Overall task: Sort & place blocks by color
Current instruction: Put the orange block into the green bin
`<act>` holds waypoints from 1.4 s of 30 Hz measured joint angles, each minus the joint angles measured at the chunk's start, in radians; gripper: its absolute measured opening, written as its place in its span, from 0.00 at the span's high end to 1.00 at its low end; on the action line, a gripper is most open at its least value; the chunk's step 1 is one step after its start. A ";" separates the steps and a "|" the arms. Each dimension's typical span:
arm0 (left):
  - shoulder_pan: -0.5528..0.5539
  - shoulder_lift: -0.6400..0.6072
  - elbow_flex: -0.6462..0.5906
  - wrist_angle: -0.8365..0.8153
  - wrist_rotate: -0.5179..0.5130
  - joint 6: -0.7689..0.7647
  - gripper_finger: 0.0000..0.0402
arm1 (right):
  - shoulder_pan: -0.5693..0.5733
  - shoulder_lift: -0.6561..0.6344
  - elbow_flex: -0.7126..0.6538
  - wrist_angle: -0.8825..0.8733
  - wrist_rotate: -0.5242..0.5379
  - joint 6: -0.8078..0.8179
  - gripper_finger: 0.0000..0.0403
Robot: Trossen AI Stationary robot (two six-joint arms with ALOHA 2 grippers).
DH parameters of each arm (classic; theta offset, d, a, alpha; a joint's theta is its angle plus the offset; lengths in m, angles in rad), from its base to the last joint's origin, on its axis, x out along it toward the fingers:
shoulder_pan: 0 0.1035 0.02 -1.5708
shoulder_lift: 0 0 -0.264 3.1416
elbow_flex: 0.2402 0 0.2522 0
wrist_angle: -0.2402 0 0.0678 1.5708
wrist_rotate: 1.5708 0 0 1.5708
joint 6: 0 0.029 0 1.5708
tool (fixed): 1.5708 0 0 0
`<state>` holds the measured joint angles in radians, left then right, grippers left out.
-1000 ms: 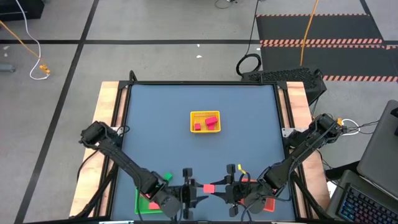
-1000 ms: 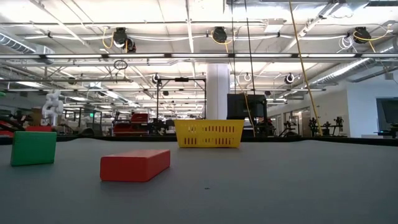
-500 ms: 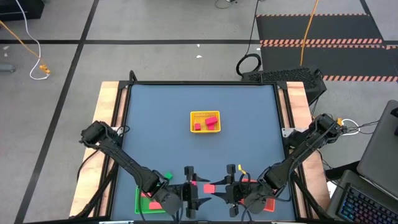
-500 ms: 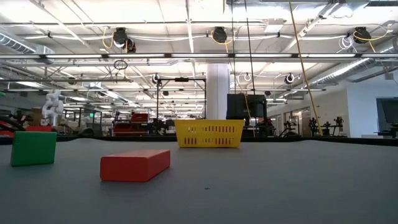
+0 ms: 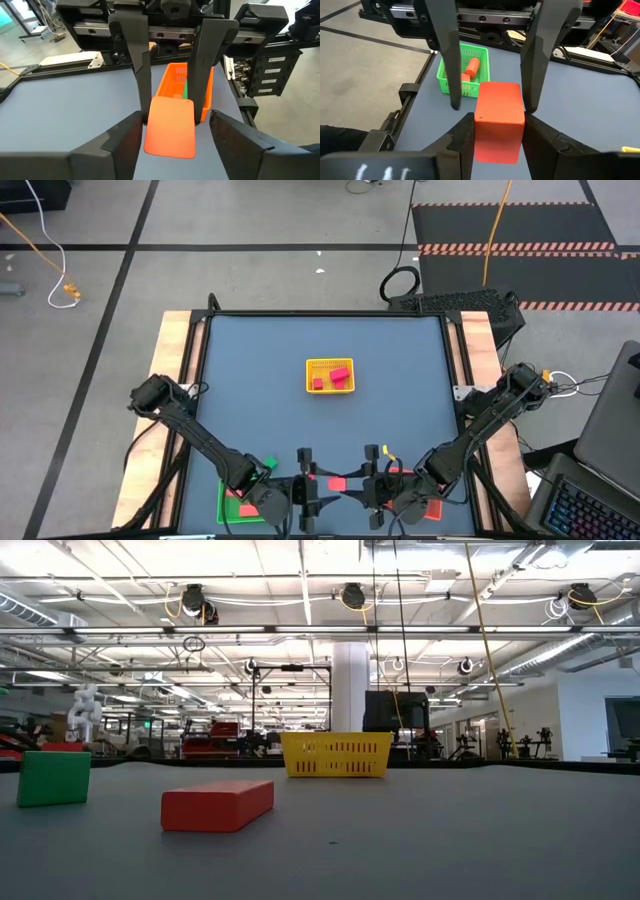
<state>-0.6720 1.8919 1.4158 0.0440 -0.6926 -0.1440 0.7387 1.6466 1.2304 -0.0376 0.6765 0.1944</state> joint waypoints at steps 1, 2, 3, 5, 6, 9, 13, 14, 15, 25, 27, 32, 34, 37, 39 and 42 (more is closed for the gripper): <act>0.000 0.000 0.000 -0.001 0.000 0.000 0.44 | 0.000 0.000 0.000 0.002 0.000 -0.001 0.70; 0.000 0.000 0.000 -0.001 0.000 0.000 0.45 | 0.000 0.000 0.000 0.002 -0.001 -0.002 0.70; 0.000 0.000 0.000 -0.001 -0.001 0.000 0.47 | 0.000 0.000 0.000 0.003 -0.001 -0.002 0.70; 0.000 0.000 0.000 -0.002 -0.002 -0.001 0.51 | 0.000 0.000 0.000 0.003 -0.002 -0.002 0.70; 0.000 0.000 0.000 -0.002 -0.003 -0.001 0.52 | 0.000 0.000 0.000 0.003 -0.002 -0.002 0.70; 0.000 0.000 0.000 -0.003 -0.005 -0.003 0.58 | 0.000 0.000 0.000 0.003 -0.002 -0.001 0.70; 0.000 0.000 0.001 -0.008 0.018 -0.003 0.64 | 0.001 0.000 0.000 0.003 -0.009 -0.002 0.70; 0.001 0.000 0.001 -0.011 0.033 -0.003 0.64 | 0.001 0.000 0.000 0.003 -0.009 -0.001 0.70; 0.002 0.000 0.001 -0.012 0.045 -0.003 0.64 | 0.001 0.000 0.000 0.003 -0.009 -0.001 0.70; 0.001 0.000 0.001 -0.016 0.070 0.004 0.47 | 0.001 0.001 -0.001 0.004 -0.002 -0.001 0.70; 0.002 0.000 0.001 -0.016 0.072 0.003 0.46 | 0.001 0.001 -0.001 0.004 -0.001 -0.001 0.70; 0.012 0.000 0.001 -0.021 0.074 -0.008 0.47 | 0.001 0.000 -0.001 0.005 0.001 -0.001 0.70; 0.017 0.000 0.002 -0.040 0.073 -0.029 0.50 | 0.001 0.000 -0.001 0.005 0.002 0.000 0.70; 0.023 0.000 0.002 -0.071 0.074 -0.052 0.55 | 0.000 0.001 -0.002 0.003 0.004 -0.003 0.70; 0.023 0.000 0.002 -0.080 0.074 -0.058 0.58 | 0.000 0.001 -0.002 0.004 0.006 -0.003 0.70; 0.023 0.000 0.002 -0.097 0.072 -0.060 0.63 | 0.000 0.001 -0.002 0.011 0.004 -0.003 0.70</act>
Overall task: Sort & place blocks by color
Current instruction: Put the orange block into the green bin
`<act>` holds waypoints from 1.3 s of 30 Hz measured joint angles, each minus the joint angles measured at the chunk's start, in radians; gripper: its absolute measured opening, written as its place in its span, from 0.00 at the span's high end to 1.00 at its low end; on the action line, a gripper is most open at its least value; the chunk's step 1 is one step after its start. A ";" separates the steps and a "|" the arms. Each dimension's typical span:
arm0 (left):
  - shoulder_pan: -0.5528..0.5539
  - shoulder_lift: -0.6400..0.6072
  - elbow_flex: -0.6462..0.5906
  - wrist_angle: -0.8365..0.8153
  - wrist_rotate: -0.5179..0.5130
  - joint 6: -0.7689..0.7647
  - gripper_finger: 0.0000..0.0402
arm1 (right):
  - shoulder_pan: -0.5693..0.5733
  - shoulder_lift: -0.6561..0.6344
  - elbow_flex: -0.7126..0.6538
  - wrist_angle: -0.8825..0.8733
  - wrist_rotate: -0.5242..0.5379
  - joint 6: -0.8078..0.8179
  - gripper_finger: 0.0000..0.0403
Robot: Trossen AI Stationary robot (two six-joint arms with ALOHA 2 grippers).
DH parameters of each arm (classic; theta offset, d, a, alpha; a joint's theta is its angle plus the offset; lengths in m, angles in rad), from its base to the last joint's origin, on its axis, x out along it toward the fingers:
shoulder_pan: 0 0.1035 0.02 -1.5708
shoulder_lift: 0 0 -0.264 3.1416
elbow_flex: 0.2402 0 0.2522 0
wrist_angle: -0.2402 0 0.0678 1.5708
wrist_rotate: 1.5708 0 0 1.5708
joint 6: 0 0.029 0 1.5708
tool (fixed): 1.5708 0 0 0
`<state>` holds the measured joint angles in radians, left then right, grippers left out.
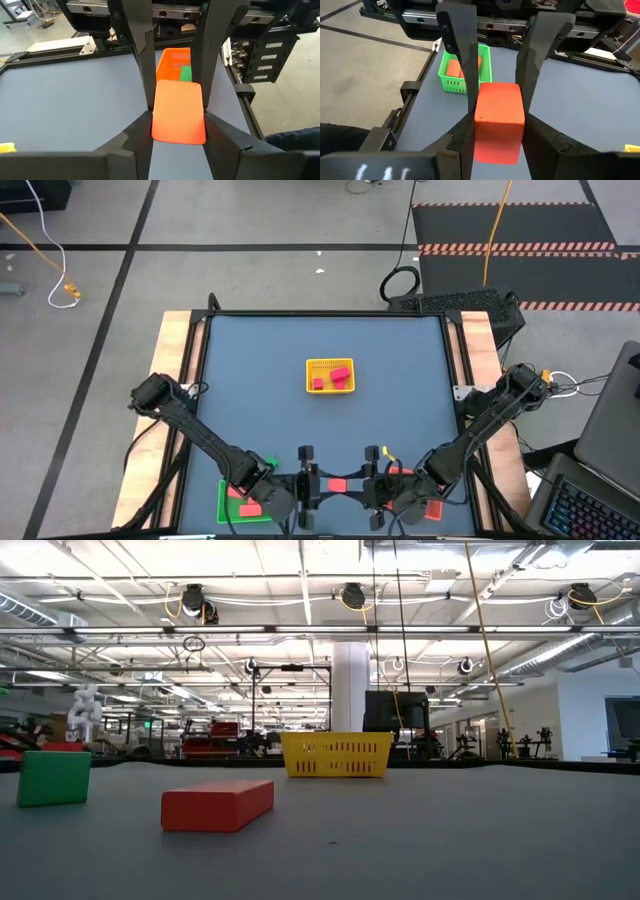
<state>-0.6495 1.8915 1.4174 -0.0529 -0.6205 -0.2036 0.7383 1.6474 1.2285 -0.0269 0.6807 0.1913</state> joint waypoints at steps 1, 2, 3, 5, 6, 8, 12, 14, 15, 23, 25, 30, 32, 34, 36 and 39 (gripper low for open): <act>0.000 0.000 0.000 -0.003 0.000 0.000 0.64 | 0.000 0.000 0.000 -0.001 0.000 0.000 0.70; 0.000 0.000 0.000 -0.004 -0.003 0.000 0.65 | 0.000 0.000 0.000 -0.001 -0.001 -0.001 0.70; 0.000 0.000 0.000 -0.003 -0.003 0.000 0.66 | 0.000 0.000 0.000 -0.001 -0.001 -0.001 0.70; 0.000 0.000 0.000 -0.001 -0.009 -0.001 0.66 | 0.000 0.000 0.000 0.000 -0.001 0.000 0.70; 0.000 0.000 0.000 -0.002 -0.015 -0.001 0.66 | 0.000 0.000 0.000 0.000 -0.001 0.001 0.70; 0.000 0.000 0.000 -0.001 -0.021 -0.001 0.66 | 0.000 0.000 0.000 -0.001 0.000 0.001 0.70; 0.000 0.000 0.000 0.015 -0.027 0.009 0.66 | 0.000 0.000 0.000 0.000 0.000 0.002 0.67; 0.000 0.000 0.000 0.021 -0.029 0.010 0.66 | 0.000 0.000 0.000 0.001 0.001 0.004 0.65; 0.000 0.000 0.000 0.022 -0.032 0.010 0.66 | 0.000 0.000 0.000 0.002 0.003 0.006 0.63; -0.023 -0.010 -0.002 -0.010 -0.042 -0.011 0.66 | 0.000 -0.004 0.003 -0.047 0.000 0.008 0.53; -0.034 -0.026 -0.003 -0.079 -0.038 -0.049 0.66 | 0.001 -0.004 0.003 -0.074 0.001 0.008 0.51; -0.064 -0.061 -0.002 -0.283 -0.029 -0.223 0.66 | 0.005 -0.003 0.003 -0.089 0.001 0.009 0.50; -0.077 -0.076 -0.002 -0.353 0.003 -0.297 0.66 | 0.006 -0.003 0.003 -0.090 -0.001 0.008 0.50; -0.098 -0.094 -0.002 -0.435 0.053 -0.374 0.66 | 0.006 -0.003 0.003 -0.098 -0.001 0.008 0.50; -0.122 -0.108 0.002 -0.491 0.123 -0.447 0.66 | 0.005 -0.003 0.003 -0.121 -0.001 0.018 0.50; -0.164 -0.137 0.008 -0.631 0.209 -0.580 0.66 | 0.005 -0.003 0.003 -0.157 -0.002 0.044 0.50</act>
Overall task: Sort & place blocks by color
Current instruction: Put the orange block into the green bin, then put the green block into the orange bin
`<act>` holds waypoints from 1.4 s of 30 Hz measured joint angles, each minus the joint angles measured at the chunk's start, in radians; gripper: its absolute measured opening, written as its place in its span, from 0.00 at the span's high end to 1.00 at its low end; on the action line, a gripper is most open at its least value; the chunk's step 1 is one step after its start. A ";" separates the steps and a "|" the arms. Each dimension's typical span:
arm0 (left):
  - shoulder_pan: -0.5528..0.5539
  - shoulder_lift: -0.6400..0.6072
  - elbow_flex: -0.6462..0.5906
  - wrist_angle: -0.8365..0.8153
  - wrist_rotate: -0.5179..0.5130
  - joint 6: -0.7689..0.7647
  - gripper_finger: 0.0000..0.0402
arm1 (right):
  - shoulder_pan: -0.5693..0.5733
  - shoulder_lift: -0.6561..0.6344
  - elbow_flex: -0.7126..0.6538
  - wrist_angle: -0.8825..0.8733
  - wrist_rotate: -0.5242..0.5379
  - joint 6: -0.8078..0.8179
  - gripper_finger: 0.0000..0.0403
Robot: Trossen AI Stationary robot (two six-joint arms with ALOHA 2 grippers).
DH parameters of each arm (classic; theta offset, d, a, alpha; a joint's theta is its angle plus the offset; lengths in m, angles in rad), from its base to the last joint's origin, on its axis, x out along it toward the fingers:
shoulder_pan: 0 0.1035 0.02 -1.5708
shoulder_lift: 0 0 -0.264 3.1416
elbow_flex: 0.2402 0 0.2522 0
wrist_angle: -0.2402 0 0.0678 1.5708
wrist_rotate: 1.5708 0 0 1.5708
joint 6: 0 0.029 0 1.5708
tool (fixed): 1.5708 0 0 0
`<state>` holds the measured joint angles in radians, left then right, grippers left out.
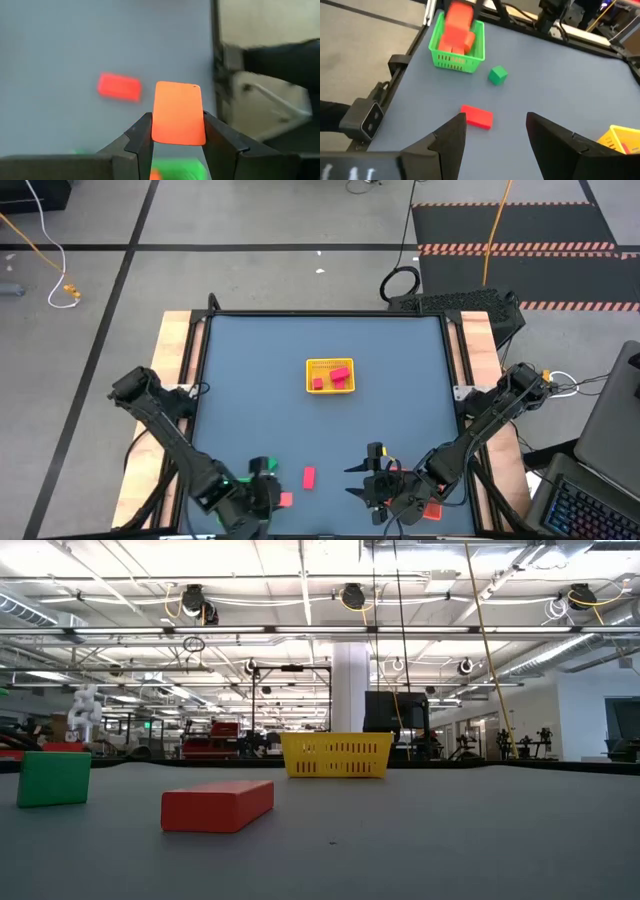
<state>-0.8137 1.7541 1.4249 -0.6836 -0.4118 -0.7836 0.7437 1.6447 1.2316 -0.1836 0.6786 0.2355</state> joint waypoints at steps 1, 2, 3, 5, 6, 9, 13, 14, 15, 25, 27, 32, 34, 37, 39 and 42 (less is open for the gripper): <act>-0.010 -0.007 0.006 -0.033 0.030 -0.051 0.66 | 0.000 0.000 0.000 -0.011 0.000 0.008 0.50; -0.025 -0.017 0.007 -0.071 0.055 -0.104 0.66 | 0.000 0.000 0.000 -0.023 -0.001 0.013 0.50; -0.040 -0.028 0.006 -0.124 0.077 -0.156 0.66 | 0.000 0.000 0.000 -0.033 -0.001 0.015 0.50; -0.063 -0.039 0.005 -0.182 0.113 -0.243 0.66 | 0.000 0.000 0.000 -0.047 -0.001 0.024 0.50; -0.075 -0.043 0.006 -0.196 0.132 -0.281 0.66 | 0.000 0.001 0.000 -0.049 -0.001 0.029 0.50; -0.109 -0.047 0.005 -0.276 0.188 -0.376 0.66 | 0.000 0.001 0.000 -0.048 -0.002 0.033 0.50; -0.131 -0.038 0.001 -0.294 0.239 -0.455 0.64 | 0.000 0.001 0.000 -0.049 -0.002 0.041 0.50; -0.133 -0.038 0.001 -0.280 0.243 -0.458 0.62 | 0.000 0.001 0.000 -0.048 -0.002 0.041 0.50; -0.134 -0.038 0.001 -0.266 0.245 -0.459 0.60 | 0.000 0.001 0.000 -0.047 -0.002 0.041 0.50; -0.106 -0.039 0.002 -0.323 0.235 -0.451 0.32 | 0.000 0.001 -0.001 -0.046 -0.002 0.041 0.50; -0.095 -0.039 0.002 -0.350 0.211 -0.430 0.31 | 0.000 0.001 -0.001 -0.046 -0.002 0.041 0.50; -0.029 -0.039 0.002 -0.474 0.124 -0.404 0.31 | 0.000 0.002 -0.001 -0.046 -0.002 0.041 0.50; 0.015 -0.039 0.002 -0.504 0.111 -0.406 0.33 | 0.000 0.002 -0.001 -0.046 -0.002 0.041 0.50; 0.089 -0.039 0.002 -0.484 0.118 -0.448 0.35 | 0.000 0.002 -0.001 -0.046 -0.002 0.041 0.50; 0.137 -0.039 0.002 -0.449 0.152 -0.469 0.36 | 0.000 0.002 -0.001 -0.046 -0.002 0.041 0.50; 0.202 -0.017 0.002 -0.425 0.221 -0.467 0.37 | 0.000 0.002 -0.001 -0.046 -0.002 0.041 0.50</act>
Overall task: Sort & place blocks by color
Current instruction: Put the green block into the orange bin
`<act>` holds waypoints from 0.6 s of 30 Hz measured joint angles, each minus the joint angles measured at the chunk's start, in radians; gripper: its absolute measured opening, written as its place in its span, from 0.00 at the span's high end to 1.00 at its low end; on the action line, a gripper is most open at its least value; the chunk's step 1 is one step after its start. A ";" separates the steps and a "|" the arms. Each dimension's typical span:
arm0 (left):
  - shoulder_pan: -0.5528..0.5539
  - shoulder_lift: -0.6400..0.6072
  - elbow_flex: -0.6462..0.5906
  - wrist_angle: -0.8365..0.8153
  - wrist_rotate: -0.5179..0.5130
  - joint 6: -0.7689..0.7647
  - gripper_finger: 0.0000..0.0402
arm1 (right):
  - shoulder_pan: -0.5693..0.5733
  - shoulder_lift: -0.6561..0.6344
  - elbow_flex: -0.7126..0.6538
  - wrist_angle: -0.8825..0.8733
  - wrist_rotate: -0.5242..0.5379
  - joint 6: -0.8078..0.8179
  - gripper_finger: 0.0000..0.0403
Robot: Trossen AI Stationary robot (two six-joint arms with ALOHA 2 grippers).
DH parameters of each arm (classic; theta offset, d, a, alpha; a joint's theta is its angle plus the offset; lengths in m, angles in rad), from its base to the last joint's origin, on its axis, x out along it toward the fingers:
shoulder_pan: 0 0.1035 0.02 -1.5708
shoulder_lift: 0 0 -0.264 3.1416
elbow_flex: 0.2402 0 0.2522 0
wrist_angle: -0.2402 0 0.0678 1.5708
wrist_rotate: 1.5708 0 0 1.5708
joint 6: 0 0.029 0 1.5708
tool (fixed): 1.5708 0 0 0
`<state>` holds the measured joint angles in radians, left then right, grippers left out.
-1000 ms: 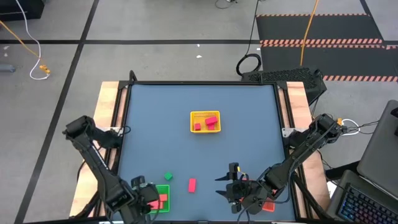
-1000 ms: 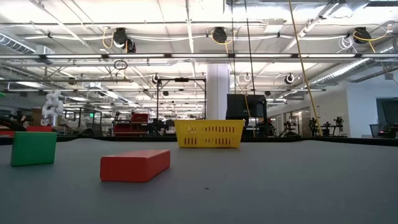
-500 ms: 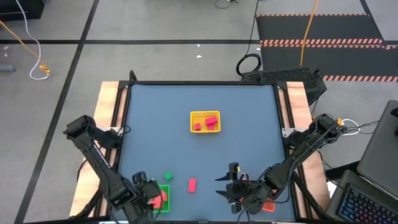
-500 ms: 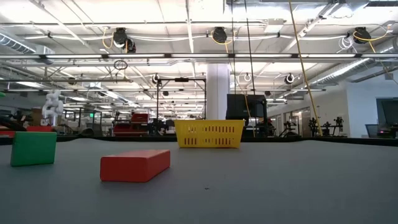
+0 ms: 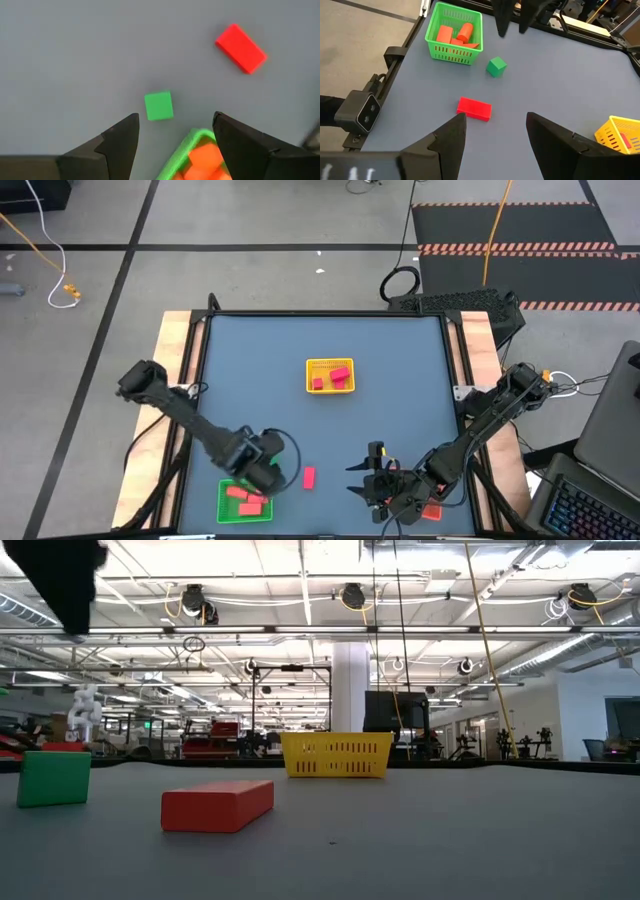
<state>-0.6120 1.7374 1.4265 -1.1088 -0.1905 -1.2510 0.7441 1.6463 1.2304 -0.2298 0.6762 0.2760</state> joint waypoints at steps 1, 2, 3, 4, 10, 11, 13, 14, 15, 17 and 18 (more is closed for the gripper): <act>0.012 0.012 0.000 0.000 0.011 0.000 0.38 | 0.002 0.000 0.000 0.000 0.000 0.000 0.50; 0.025 0.027 0.000 0.003 0.030 0.002 0.38 | 0.004 0.000 0.000 -0.002 0.000 0.001 0.50; 0.038 0.043 0.000 0.007 0.053 0.011 0.38 | 0.008 0.000 0.000 -0.006 0.000 0.005 0.50; 0.048 0.061 0.000 0.011 0.082 0.020 0.38 | 0.011 0.000 0.000 -0.015 0.000 0.011 0.50; 0.077 0.127 -0.001 0.015 0.145 0.066 0.38 | 0.054 -0.039 -0.001 -0.151 -0.001 0.070 0.50; 0.076 0.129 -0.001 0.015 0.138 0.068 0.38 | 0.064 -0.056 -0.001 -0.179 -0.001 0.096 0.50; 0.075 0.128 -0.001 0.015 0.130 0.068 0.38 | 0.085 -0.094 -0.001 -0.233 -0.001 0.164 0.50; 0.075 0.128 -0.001 0.015 0.129 0.068 0.38 | 0.097 -0.114 -0.001 -0.253 -0.001 0.202 0.50; 0.076 0.128 -0.001 0.015 0.128 0.068 0.38 | 0.111 -0.132 -0.001 -0.272 -0.001 0.239 0.50; 0.075 0.128 -0.001 0.015 0.127 0.067 0.38 | 0.140 -0.160 -0.001 -0.296 0.001 0.299 0.50; 0.075 0.128 -0.001 0.016 0.127 0.067 0.38 | 0.153 -0.169 -0.001 -0.297 0.005 0.318 0.50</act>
<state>-0.5369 1.8652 1.4257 -1.0932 -0.0635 -1.1839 0.8968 1.4773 1.2297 -0.5263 0.6813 0.5942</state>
